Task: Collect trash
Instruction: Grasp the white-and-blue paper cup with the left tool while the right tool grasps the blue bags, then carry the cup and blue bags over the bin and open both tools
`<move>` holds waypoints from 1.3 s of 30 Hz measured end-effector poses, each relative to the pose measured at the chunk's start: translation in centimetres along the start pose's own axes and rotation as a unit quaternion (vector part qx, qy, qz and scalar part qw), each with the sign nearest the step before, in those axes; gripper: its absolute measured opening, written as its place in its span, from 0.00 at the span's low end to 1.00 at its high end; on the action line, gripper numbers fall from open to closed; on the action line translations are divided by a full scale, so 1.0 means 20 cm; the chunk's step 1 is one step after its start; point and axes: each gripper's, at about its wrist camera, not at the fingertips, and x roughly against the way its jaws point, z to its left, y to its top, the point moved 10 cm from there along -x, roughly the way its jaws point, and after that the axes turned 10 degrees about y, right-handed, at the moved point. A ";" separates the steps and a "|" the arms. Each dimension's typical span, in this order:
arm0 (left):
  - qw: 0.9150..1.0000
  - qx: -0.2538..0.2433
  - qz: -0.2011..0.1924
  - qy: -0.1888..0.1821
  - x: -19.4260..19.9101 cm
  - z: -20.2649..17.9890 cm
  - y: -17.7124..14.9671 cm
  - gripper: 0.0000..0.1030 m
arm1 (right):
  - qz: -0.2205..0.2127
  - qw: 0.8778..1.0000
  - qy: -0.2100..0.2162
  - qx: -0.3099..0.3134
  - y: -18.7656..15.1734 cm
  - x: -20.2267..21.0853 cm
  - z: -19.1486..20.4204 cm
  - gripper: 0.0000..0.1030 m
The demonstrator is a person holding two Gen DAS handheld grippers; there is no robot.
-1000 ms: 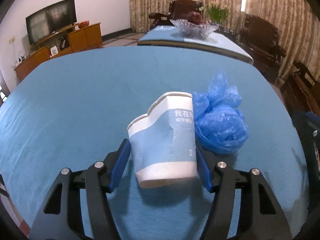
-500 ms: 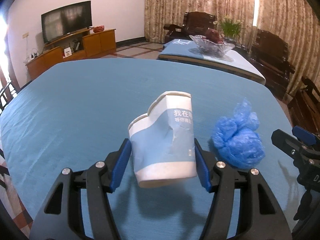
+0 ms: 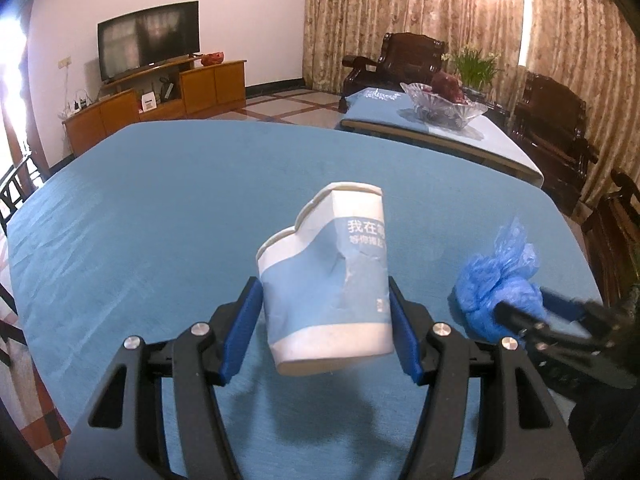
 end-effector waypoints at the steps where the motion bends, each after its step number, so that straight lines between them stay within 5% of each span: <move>1: 1.000 0.001 -0.002 -0.001 0.01 0.00 0.01 0.57 | 0.004 1.000 0.009 -0.003 -0.01 0.00 0.01 0.49; 10: 1.000 -0.005 -0.012 -0.003 0.11 -0.01 0.04 0.57 | -0.014 1.000 0.027 0.005 0.04 0.13 0.06 0.36; 26: 0.998 -0.021 -0.048 -0.024 0.44 -0.18 0.15 0.57 | -0.086 0.996 0.024 0.008 0.15 0.62 0.02 0.35; 39: 0.992 -0.050 -0.086 -0.081 0.77 -0.50 0.20 0.57 | -0.135 0.991 0.001 0.004 0.13 1.09 -0.08 0.35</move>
